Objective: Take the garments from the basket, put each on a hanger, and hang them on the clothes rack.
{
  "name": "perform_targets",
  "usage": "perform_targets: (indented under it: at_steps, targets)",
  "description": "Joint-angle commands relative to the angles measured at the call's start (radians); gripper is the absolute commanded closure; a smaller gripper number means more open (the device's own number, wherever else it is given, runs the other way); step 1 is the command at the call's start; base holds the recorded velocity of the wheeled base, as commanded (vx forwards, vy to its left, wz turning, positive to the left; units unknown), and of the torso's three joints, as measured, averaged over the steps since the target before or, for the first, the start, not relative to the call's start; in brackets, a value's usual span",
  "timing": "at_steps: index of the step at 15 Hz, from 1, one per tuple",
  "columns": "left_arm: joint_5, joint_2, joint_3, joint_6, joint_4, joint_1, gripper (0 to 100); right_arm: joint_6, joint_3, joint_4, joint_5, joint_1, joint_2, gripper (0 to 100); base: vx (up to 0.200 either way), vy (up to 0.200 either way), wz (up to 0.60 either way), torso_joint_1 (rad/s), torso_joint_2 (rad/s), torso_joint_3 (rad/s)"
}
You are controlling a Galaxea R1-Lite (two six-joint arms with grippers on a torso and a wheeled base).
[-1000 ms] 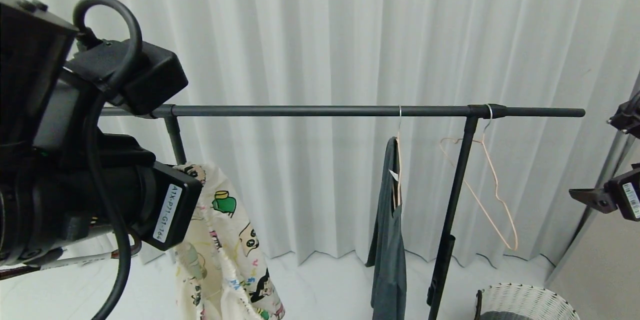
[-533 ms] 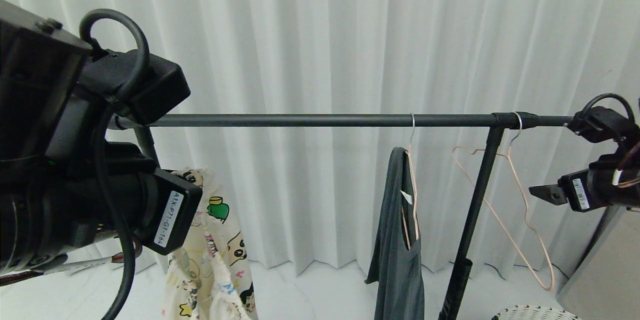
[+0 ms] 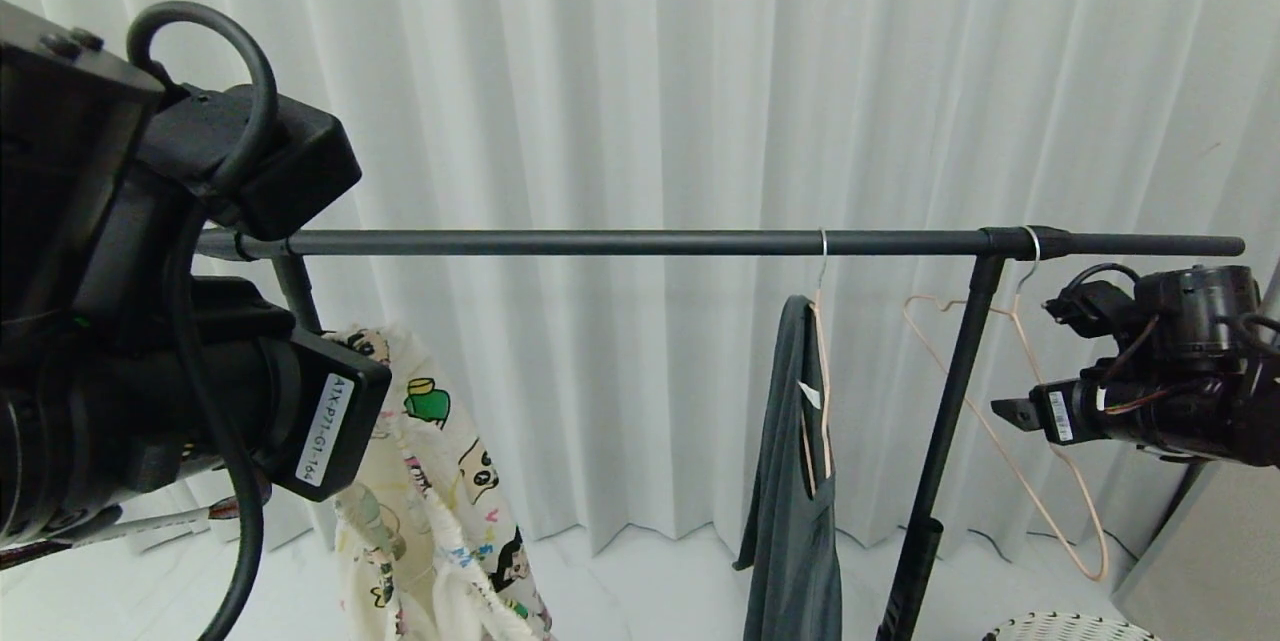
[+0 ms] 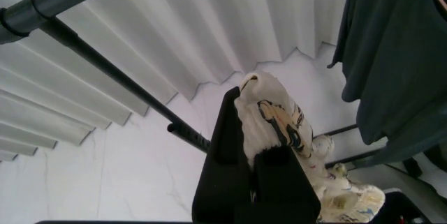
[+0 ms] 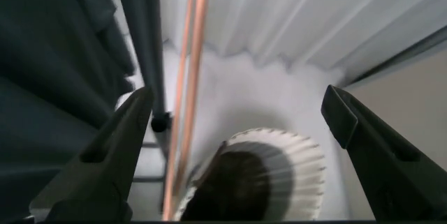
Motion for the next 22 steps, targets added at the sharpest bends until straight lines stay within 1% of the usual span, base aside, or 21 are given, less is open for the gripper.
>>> perform_targets:
  at_steps: [1,3,7,10,11,12,17,22]
  targets:
    - [0.001,0.0,0.003,-0.001,0.0,0.0,100,0.022,0.002,-0.001,0.0,0.006,0.035,0,0.0,0.0,0.0,0.0,0.0,0.0]
    - [0.001,0.004,0.001,0.001,0.0,0.0,100,0.064,0.002,-0.001,0.0,0.009,0.033,0,0.0,0.0,0.0,0.0,0.0,0.0]
    - [0.001,0.006,0.001,-0.001,0.0,0.0,100,0.07,0.005,0.016,-0.001,0.018,0.016,0,0.0,0.0,0.0,0.0,0.0,0.0]
    - [0.001,0.006,0.001,0.001,0.0,0.0,100,0.074,0.004,0.079,-0.001,0.041,-0.004,0,0.0,0.0,0.0,0.0,0.0,0.0]
    - [0.001,0.004,0.001,-0.001,0.0,0.0,100,0.085,0.004,0.08,-0.001,0.045,-0.004,0,0.0,0.0,0.0,0.0,0.0,0.0]
    - [0.001,0.003,0.001,-0.001,0.0,0.0,100,0.091,0.004,0.082,-0.003,0.047,-0.004,100,0.0,0.0,0.0,0.0,0.0,0.0]
    - [0.001,0.003,0.0,-0.001,0.0,0.0,100,0.122,0.001,0.094,-0.009,0.045,-0.005,100,0.0,0.0,0.0,0.0,0.0,0.0]
    - [0.001,0.001,-0.002,-0.001,-0.001,0.0,100,0.128,-0.001,0.094,-0.007,0.047,-0.045,100,0.0,0.0,0.0,0.0,0.0,0.0]
